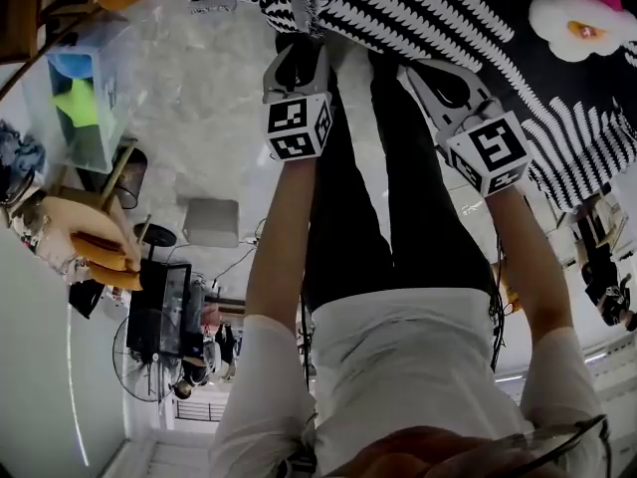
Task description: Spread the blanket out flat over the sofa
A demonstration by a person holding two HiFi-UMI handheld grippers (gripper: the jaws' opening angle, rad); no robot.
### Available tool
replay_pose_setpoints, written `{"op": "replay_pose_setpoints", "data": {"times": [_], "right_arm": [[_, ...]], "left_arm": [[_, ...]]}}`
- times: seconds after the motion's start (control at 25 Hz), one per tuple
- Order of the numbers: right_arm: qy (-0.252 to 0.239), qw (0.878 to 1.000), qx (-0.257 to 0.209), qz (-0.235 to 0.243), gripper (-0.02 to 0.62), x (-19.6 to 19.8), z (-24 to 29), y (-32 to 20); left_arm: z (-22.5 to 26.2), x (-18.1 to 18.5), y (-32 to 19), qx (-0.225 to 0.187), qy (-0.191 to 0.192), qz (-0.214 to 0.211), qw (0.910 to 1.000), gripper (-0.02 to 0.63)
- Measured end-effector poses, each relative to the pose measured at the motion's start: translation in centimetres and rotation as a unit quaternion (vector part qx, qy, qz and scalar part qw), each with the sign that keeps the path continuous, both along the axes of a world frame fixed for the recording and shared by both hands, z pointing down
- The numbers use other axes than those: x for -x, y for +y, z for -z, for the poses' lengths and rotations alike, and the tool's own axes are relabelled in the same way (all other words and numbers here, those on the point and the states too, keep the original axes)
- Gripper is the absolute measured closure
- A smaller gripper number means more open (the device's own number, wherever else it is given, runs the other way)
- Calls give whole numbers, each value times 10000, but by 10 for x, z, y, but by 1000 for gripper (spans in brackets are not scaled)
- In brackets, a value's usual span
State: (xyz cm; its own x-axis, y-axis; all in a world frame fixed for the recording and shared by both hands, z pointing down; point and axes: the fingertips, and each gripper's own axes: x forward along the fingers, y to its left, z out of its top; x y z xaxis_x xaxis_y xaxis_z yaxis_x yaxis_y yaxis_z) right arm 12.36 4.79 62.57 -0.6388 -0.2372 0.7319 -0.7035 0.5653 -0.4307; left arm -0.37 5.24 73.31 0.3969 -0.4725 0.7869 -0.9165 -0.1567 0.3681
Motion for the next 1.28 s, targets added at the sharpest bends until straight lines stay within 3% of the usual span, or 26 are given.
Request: {"op": "replay_pose_setpoints", "data": {"times": [0.28, 0.48, 0.6, 0.68, 0.84, 0.96, 1.28], "right_arm": [[116, 9990, 379, -201, 592, 16, -51, 13], [178, 9985, 488, -176, 592, 29, -60, 8], [234, 9979, 569, -189, 592, 31, -66, 7], [171, 9984, 485, -230, 591, 35, -74, 2], [144, 9987, 410, -247, 592, 38, -79, 2], [86, 9991, 319, -281, 592, 41, -79, 1], [140, 9995, 274, -84, 592, 68, -73, -13]], "left_arm": [[-81, 7, 12, 313, -371, -200, 9986, 419], [-107, 2, 4, 583, -342, -256, 9974, 407], [-122, 2, 6, 771, -516, -474, 9946, 407], [-130, 6, 6, 783, -623, -611, 9931, 421], [-132, 13, 16, 775, -744, -786, 9911, 517], [-131, 18, 23, 780, -663, -719, 9921, 569], [-103, 42, 8, 556, -36, -461, 9974, 581]]}}
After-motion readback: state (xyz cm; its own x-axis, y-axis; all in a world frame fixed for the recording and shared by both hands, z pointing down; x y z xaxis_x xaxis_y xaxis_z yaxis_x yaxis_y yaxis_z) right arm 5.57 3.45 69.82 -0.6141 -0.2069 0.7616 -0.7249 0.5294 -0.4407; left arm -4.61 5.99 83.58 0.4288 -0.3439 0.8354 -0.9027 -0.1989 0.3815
